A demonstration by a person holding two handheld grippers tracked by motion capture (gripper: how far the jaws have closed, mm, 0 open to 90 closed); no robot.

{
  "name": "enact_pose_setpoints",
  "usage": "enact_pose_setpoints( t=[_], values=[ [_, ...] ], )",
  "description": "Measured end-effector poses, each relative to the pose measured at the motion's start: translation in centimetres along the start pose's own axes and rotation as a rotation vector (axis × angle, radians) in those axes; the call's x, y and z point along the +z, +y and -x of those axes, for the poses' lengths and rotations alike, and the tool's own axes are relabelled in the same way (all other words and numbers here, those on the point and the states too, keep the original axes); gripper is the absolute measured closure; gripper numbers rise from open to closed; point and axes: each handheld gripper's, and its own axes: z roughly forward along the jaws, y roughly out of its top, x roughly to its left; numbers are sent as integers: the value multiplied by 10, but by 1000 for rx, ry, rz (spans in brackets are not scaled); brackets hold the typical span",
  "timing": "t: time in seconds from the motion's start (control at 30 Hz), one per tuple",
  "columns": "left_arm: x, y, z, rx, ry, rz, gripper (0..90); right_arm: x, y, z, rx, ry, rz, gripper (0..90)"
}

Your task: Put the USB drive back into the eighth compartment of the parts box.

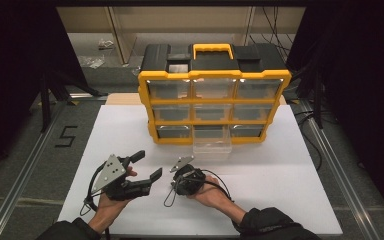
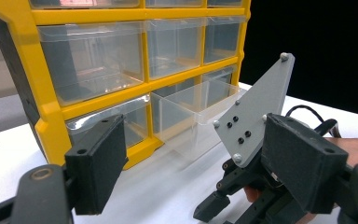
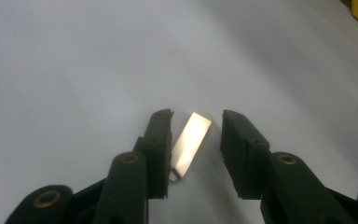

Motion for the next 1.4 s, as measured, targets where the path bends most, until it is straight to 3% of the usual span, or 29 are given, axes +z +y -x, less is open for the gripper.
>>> enact_pose_setpoints(
  t=[0.33,0.6,1.1,1.4],
  values=[
    [0,0,0,0,-3,3,213,-1,0,1,-2,18,-8,784],
    [0,0,0,0,-3,4,213,-2,-1,2,-16,33,-2,792],
    [0,0,0,0,-1,5,213,-22,7,10,8,23,73,794],
    [0,0,0,-2,-6,5,212,-35,12,12,-2,27,132,794]
  ],
)
